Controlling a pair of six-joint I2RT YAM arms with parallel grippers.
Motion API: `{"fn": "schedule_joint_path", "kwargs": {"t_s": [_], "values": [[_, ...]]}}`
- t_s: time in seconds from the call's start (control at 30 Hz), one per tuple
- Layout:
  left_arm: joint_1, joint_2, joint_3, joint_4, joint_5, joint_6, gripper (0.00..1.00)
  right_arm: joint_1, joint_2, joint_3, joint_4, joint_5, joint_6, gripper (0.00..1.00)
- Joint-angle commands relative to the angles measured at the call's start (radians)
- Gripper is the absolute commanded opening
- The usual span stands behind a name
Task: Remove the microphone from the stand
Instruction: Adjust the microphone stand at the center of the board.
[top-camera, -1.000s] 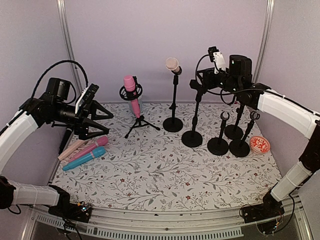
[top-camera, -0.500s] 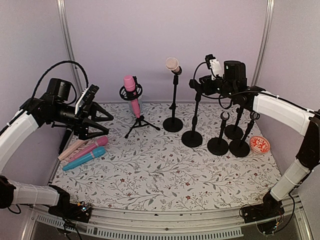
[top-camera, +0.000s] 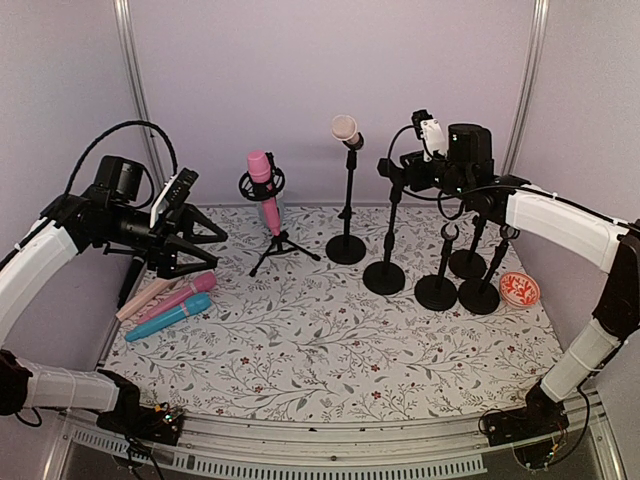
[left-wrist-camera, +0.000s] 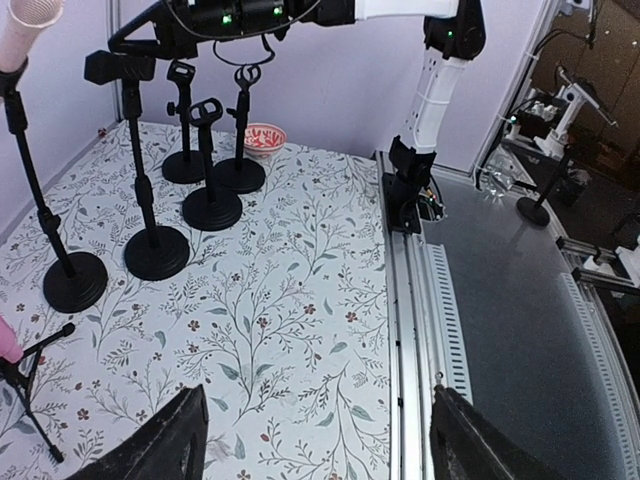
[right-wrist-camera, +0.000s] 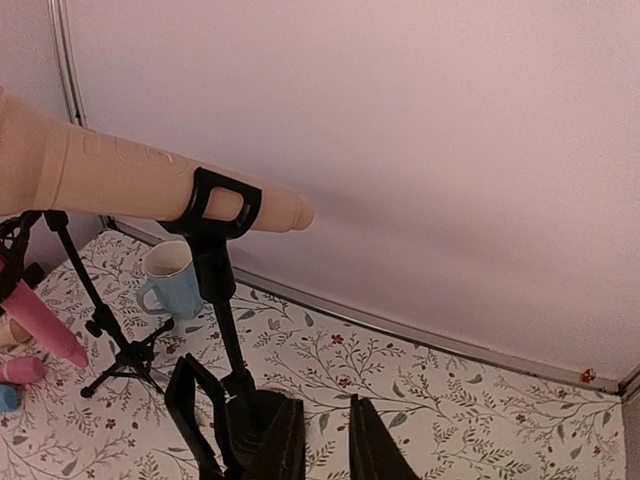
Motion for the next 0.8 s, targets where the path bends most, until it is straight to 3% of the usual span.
{"fn": "schedule_joint_path", "kwargs": {"t_s": [0.0, 0.03, 0.1, 0.2, 0.33, 0.6, 0.77], "values": [[0.007, -0.001, 0.018, -0.018, 0.017, 0.013, 0.78, -0.003, 0.017, -0.031, -0.131, 0.03, -0.009, 0.34], [0.007, -0.001, 0.018, -0.019, 0.014, 0.013, 0.78, -0.003, 0.003, -0.018, -0.123, 0.03, -0.001, 0.47], [0.006, 0.001, 0.019, -0.021, 0.01, 0.016, 0.78, -0.003, -0.024, 0.016, -0.099, 0.006, 0.021, 0.62], [0.007, 0.002, 0.021, -0.021, 0.007, 0.018, 0.8, -0.003, -0.048, 0.078, -0.08, -0.038, 0.07, 0.73], [0.007, -0.001, 0.018, -0.022, 0.006, 0.018, 0.81, 0.0, -0.028, 0.117, -0.092, -0.101, 0.086, 0.73], [0.007, -0.001, 0.017, -0.021, 0.004, 0.016, 0.81, 0.0, 0.039, 0.064, -0.116, -0.152, 0.067, 0.55], [0.007, 0.0, 0.016, -0.021, 0.004, 0.016, 0.81, 0.008, 0.096, 0.074, -0.151, -0.135, 0.054, 0.52]]}}
